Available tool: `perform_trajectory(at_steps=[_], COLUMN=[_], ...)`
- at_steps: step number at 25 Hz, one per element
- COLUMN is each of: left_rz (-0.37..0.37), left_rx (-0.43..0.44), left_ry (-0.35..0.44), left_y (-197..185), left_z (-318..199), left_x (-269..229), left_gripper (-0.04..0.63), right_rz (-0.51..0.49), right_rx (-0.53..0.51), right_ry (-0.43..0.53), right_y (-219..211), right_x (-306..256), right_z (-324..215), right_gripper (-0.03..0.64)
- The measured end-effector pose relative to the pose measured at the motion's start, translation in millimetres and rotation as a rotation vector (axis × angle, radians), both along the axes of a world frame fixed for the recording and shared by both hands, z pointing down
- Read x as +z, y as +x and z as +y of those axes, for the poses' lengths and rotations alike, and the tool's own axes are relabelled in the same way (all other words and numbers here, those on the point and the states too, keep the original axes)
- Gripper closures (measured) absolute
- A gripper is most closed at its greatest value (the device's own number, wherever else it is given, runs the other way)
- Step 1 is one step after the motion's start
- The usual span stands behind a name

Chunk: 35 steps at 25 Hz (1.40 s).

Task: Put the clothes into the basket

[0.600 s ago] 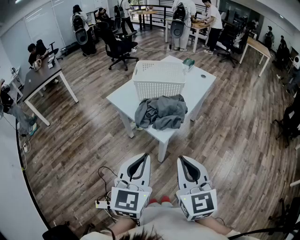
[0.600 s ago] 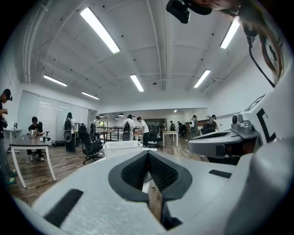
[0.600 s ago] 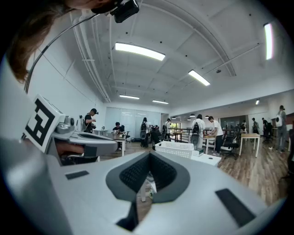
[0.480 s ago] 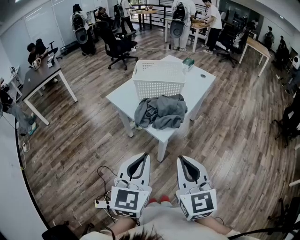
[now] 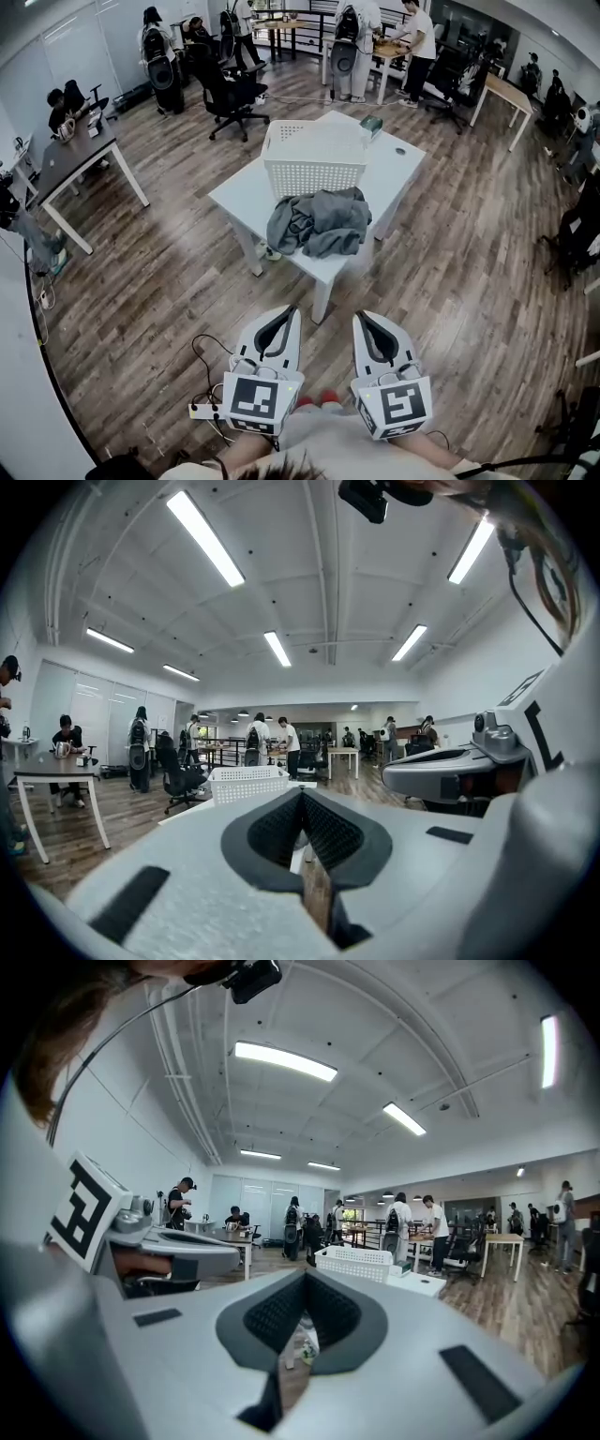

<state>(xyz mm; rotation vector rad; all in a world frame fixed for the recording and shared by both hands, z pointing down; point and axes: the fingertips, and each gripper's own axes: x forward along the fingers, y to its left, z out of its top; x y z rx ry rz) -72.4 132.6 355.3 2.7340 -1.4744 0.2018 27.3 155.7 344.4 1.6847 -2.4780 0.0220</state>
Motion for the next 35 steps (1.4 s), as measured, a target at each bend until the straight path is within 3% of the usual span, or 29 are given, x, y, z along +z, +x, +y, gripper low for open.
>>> perform_trajectory(at_steps=[4,20,27,32,35], left_rz=[0.003,0.008,0.003,0.030,0.002], left_rx=[0.013,0.016,0.024,0.020,0.032], left_ry=[0.007,0.006,0.043,0.044,0.045], left_y=[-1.6,-6.2,-0.4,7.0,14.8], left_z=[1.3,-22.9,-67.2,-125.4,-163.6], left_x=[0.7,10.3,13.6,18.8,30.3], left_gripper=[0.584,0.583,0.584,0.583,0.583], right_rz=[-0.051,-0.056,-0.054,-0.044,-0.013], right_rx=[0.020,0.057,0.032,-0.002,-0.056], right_ry=[0.002,0.009,0.007,-0.021,-0.019], right_y=[1.5,6.9,12.1,19.4,21.6], right_x=[2.4,9.7,17.5,32.0,38.5], right_z=[3.5,-10.9,-59.0,-118.2,-159.4], right_gripper=[0.603,0.603,0.603,0.603,0.601])
